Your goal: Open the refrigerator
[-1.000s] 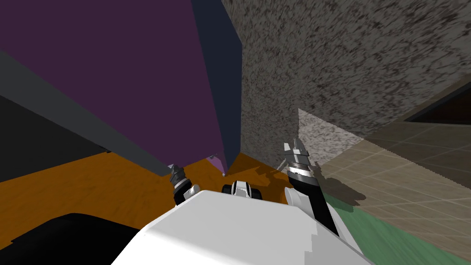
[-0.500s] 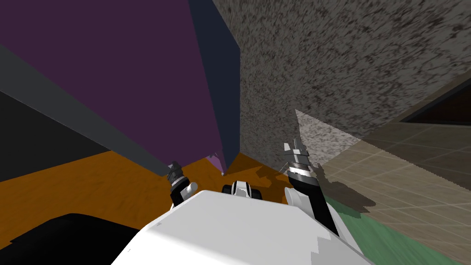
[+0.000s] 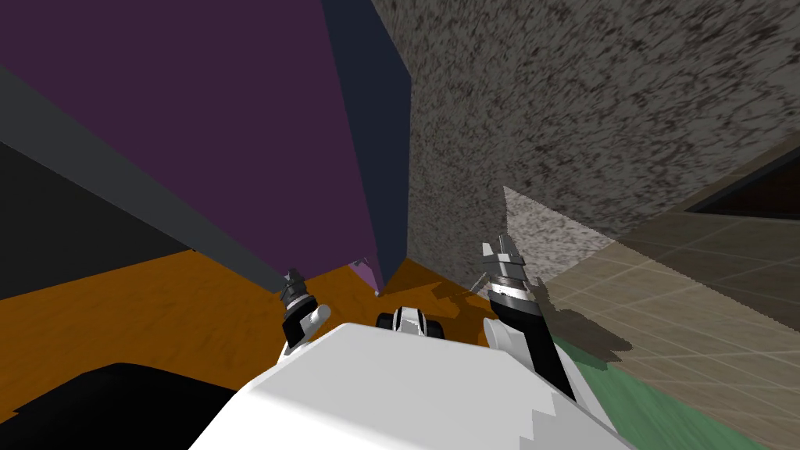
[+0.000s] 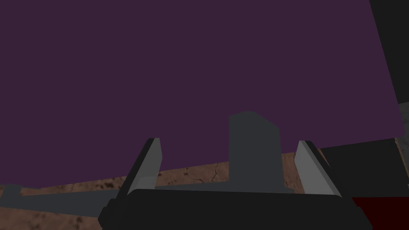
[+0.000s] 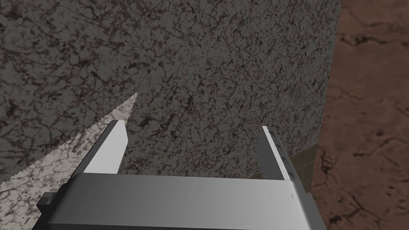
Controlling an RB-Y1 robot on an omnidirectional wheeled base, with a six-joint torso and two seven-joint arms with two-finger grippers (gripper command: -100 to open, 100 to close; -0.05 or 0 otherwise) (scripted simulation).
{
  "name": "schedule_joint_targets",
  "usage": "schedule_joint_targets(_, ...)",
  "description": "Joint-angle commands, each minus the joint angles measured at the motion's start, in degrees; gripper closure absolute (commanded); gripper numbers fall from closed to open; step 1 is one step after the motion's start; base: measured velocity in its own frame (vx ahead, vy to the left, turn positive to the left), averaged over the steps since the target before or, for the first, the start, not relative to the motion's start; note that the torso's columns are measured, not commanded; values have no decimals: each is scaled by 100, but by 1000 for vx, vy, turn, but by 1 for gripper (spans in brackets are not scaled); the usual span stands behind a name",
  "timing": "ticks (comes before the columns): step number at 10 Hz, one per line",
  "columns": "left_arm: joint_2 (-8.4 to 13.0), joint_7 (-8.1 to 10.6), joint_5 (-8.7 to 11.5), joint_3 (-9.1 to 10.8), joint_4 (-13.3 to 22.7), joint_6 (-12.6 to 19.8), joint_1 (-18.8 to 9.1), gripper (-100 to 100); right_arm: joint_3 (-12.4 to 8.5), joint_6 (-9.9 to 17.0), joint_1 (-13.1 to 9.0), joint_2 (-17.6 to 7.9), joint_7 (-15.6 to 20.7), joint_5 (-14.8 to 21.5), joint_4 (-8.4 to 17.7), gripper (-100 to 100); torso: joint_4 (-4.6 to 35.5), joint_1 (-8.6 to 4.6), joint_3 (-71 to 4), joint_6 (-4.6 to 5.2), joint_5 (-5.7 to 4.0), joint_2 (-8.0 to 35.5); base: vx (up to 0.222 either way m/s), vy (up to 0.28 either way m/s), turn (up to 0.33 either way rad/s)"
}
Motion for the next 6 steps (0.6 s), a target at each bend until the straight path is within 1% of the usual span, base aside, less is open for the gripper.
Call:
schedule_joint_targets(1,-2,-4,10,4,8,51,3,0,0,0,0,0,0,0,0,0,-6,5,2,6,16,-6,0,0,0)
schedule_joint_targets(6,-53,4,23,-9,75,103,30,0,0,0,0,0,0,0,0,0,-24,54,-7,14,59,-35,0,0,0)
